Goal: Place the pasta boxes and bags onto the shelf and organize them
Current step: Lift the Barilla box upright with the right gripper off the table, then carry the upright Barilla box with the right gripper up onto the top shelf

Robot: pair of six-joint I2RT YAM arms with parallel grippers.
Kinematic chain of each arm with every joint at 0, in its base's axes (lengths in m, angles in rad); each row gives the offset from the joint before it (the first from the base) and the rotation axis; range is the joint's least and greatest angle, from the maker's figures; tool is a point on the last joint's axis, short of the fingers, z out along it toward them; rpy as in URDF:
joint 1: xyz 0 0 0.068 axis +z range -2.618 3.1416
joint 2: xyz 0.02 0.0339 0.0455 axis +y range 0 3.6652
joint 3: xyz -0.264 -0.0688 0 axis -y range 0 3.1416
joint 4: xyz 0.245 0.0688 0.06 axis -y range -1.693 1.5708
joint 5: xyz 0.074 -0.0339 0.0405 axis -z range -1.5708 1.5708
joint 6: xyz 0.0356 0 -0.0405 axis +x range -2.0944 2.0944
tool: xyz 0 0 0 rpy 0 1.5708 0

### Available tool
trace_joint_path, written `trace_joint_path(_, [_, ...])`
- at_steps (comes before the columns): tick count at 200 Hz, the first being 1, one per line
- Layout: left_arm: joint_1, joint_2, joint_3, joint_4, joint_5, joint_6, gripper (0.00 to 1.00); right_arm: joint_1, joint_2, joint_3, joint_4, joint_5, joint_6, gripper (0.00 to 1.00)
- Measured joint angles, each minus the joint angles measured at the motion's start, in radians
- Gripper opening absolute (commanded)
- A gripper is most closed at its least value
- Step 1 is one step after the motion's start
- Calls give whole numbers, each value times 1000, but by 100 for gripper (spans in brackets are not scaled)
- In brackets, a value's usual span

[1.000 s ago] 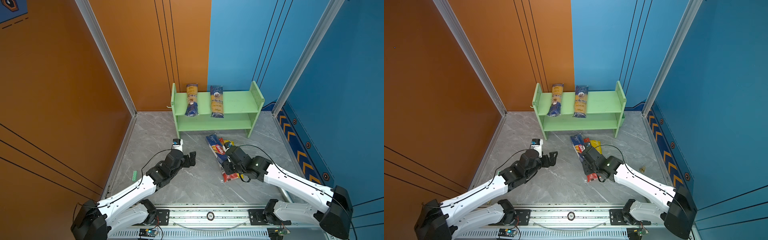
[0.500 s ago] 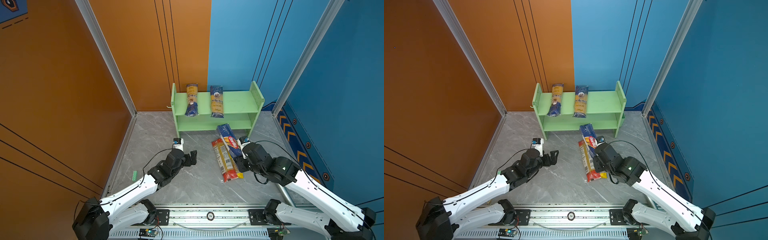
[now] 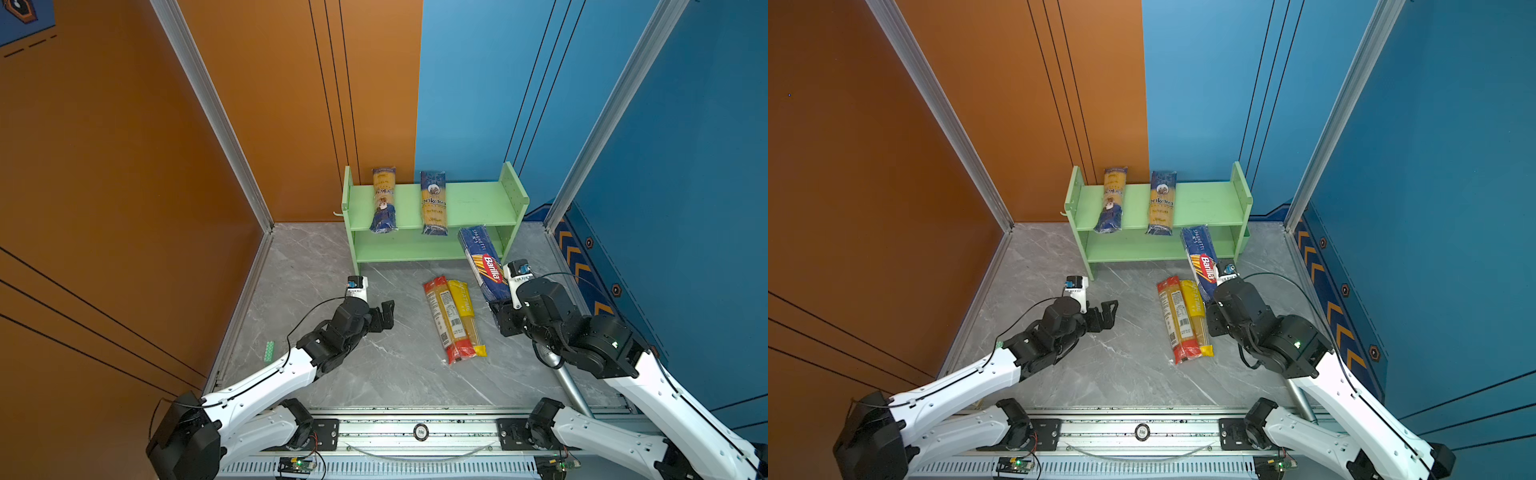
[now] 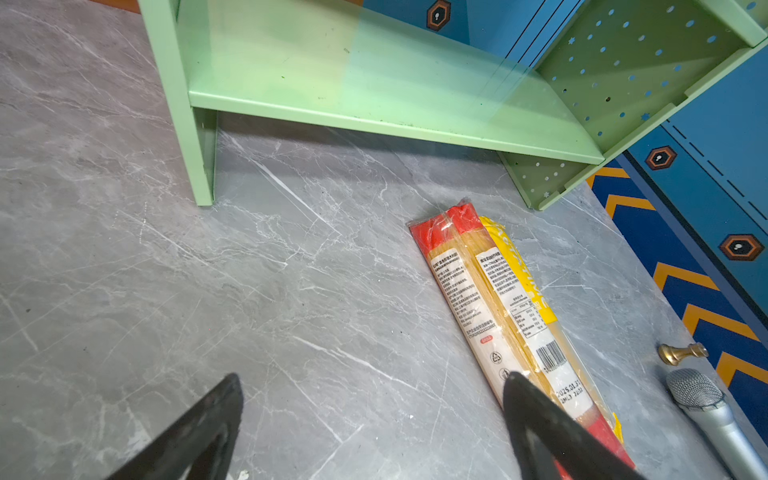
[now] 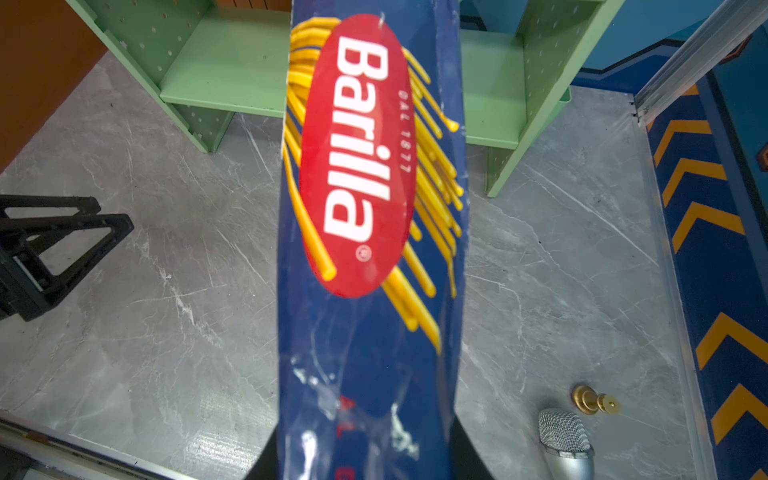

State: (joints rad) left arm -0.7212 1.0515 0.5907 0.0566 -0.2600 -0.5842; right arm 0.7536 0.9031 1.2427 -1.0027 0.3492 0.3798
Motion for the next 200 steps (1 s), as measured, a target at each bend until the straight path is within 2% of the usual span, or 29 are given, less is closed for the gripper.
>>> trace_joint_path(108, [0,4,0,6,7,0,98,-103,42,157,0,18,-70,0])
trace_joint_path(200, [0,8,0,7,7,0,98,-224,133,243,28,-65,-118,0])
